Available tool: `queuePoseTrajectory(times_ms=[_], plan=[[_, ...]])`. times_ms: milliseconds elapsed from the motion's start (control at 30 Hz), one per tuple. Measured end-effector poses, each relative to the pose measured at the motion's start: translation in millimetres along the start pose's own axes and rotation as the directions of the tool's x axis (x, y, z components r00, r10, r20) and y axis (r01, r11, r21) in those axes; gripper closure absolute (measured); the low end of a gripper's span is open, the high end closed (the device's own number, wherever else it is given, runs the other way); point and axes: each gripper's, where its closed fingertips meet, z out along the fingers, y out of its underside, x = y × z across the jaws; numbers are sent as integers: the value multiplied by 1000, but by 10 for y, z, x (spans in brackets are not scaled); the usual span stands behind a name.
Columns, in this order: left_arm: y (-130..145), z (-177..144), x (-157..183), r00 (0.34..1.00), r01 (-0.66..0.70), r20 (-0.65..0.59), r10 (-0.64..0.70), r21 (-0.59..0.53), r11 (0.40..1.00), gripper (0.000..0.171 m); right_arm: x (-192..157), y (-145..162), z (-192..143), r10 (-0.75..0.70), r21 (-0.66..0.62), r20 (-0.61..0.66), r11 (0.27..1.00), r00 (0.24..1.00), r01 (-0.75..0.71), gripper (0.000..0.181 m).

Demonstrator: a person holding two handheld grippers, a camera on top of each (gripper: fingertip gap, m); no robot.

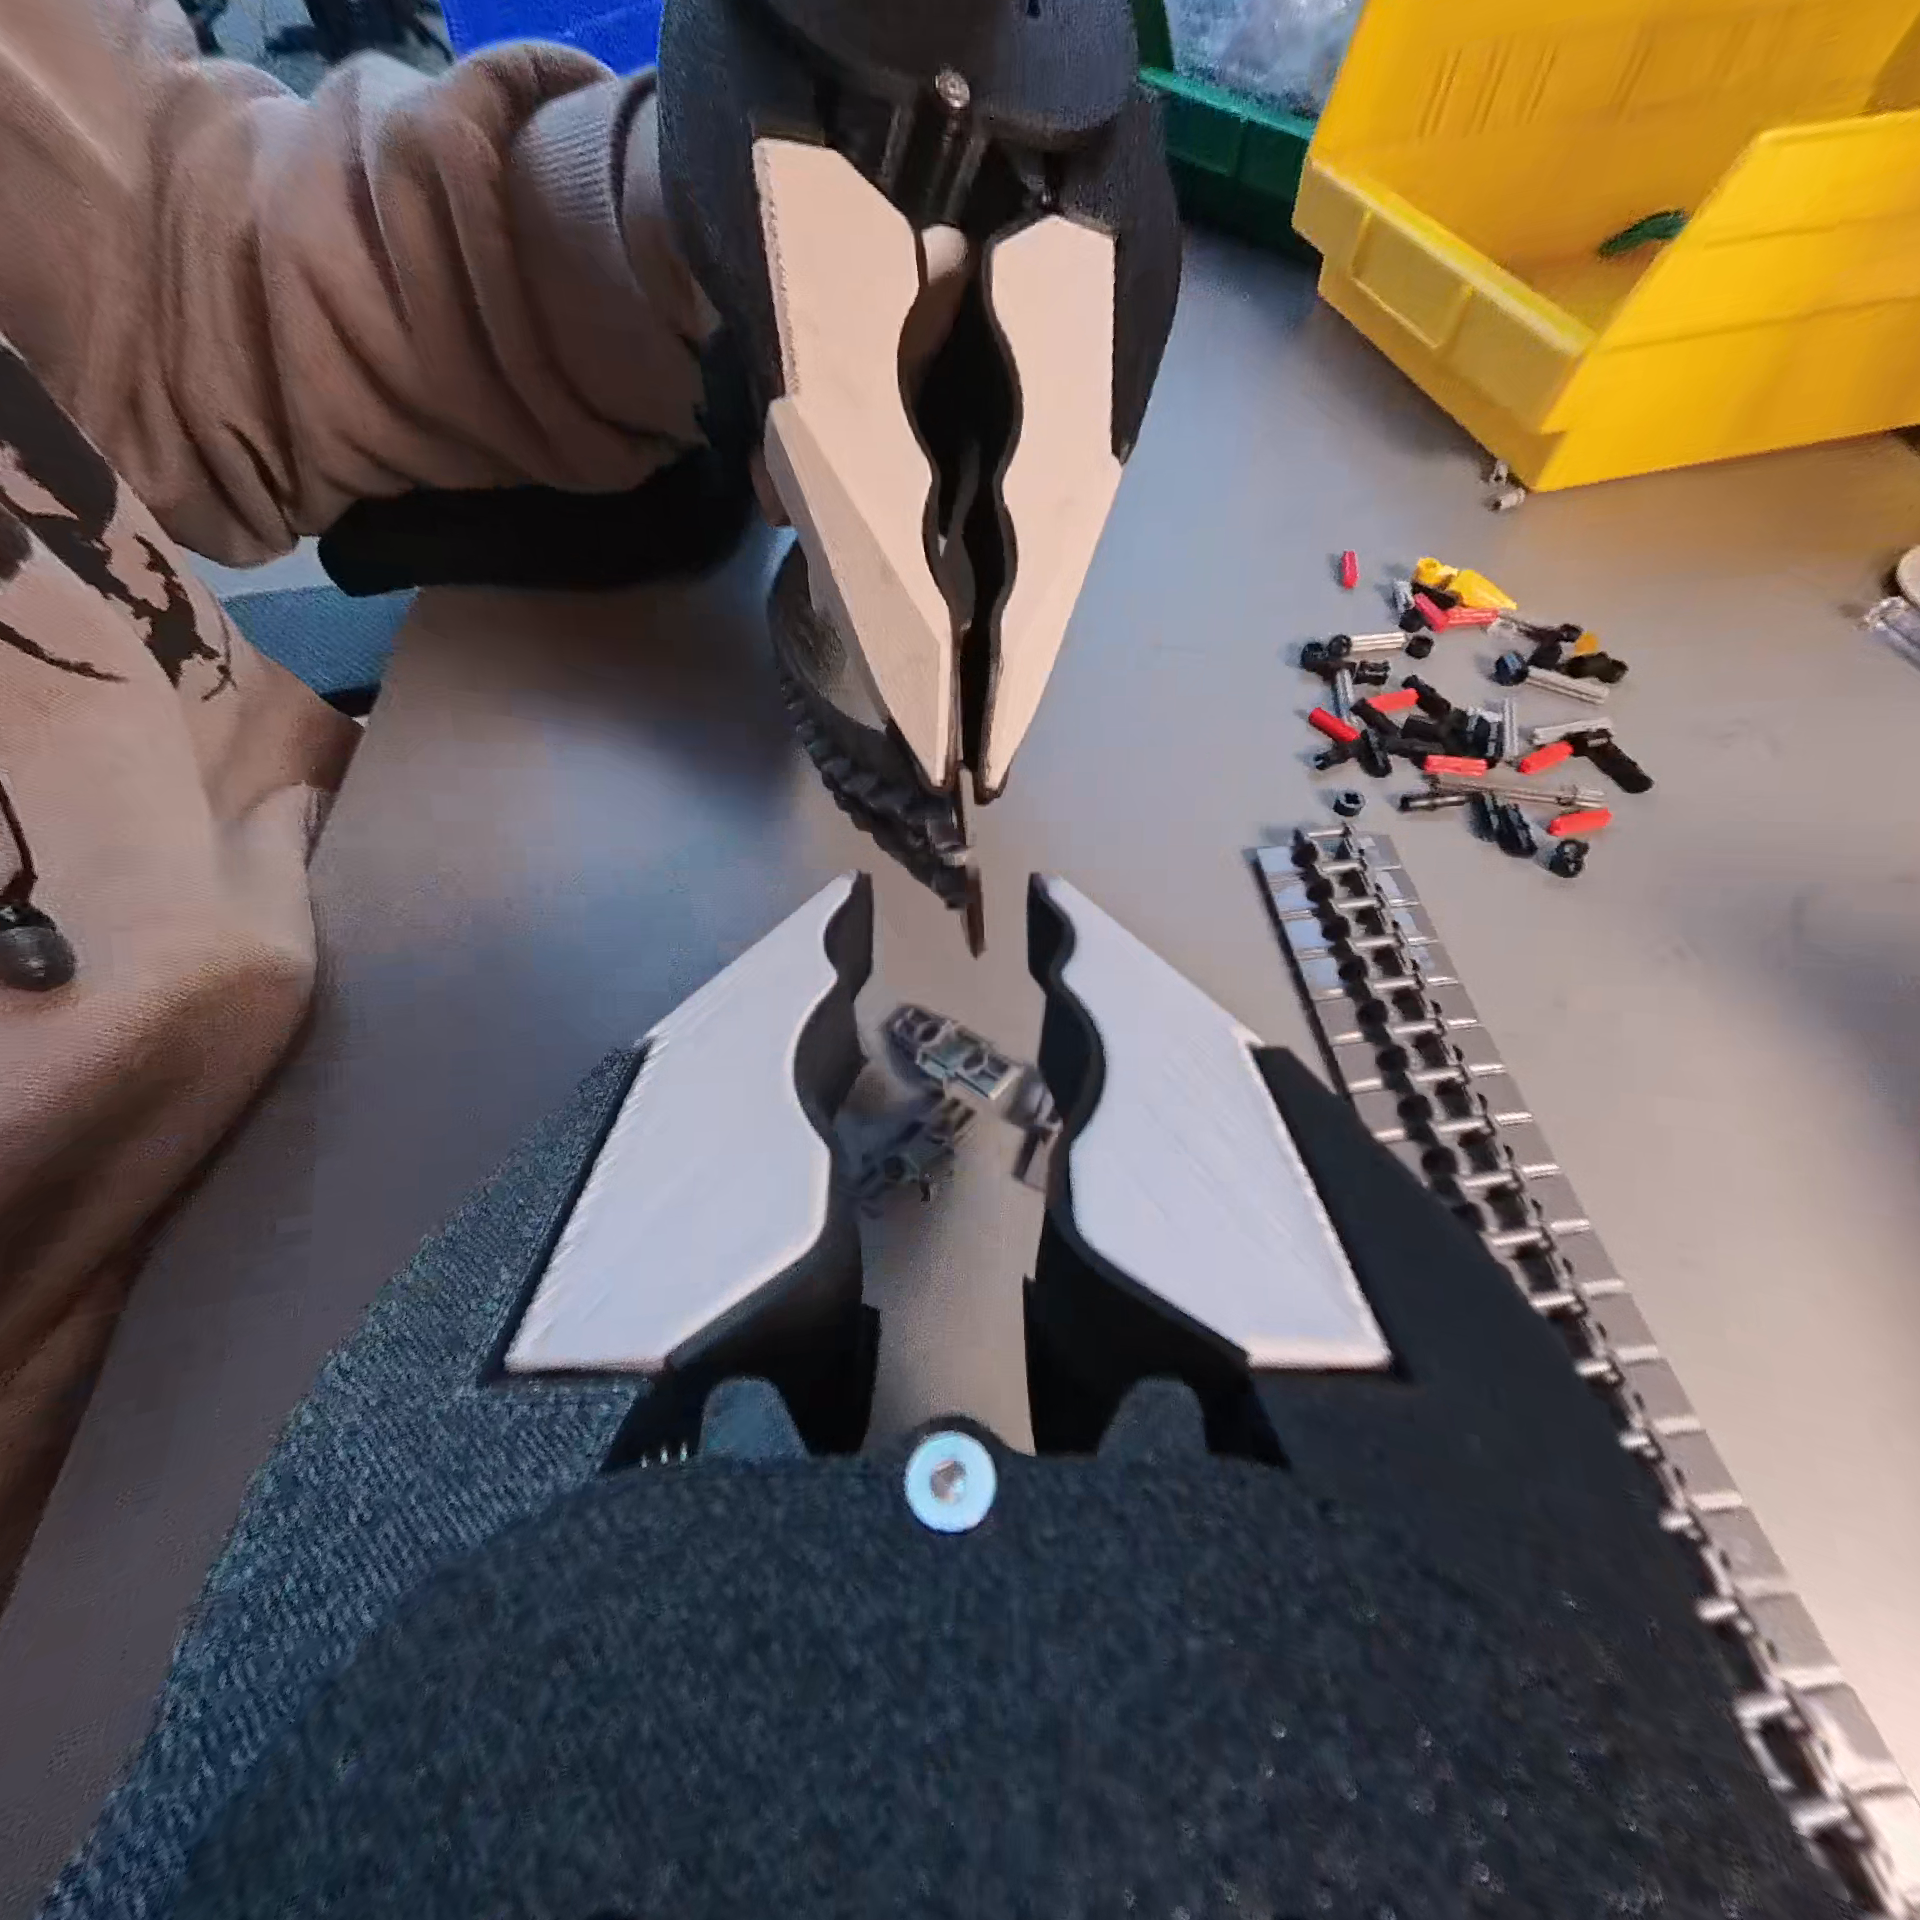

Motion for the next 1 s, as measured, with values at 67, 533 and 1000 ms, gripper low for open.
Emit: queuePoseTrajectory(times_ms=[67,533,1000], plan=[[14,16,20,1000,-13,2,13,-9,1000,169,-23,-40,31,-26,14,1,1000,1000,26,175],[124,-30,90,998,-51,35,54,-76,996,167,-120,-99,-5,199,62,146,976,969,-210,176],[270,3,91,997,-72,17,75,-152,986,168,-156,-30,44,190,30,140,980,972,-196,169]])
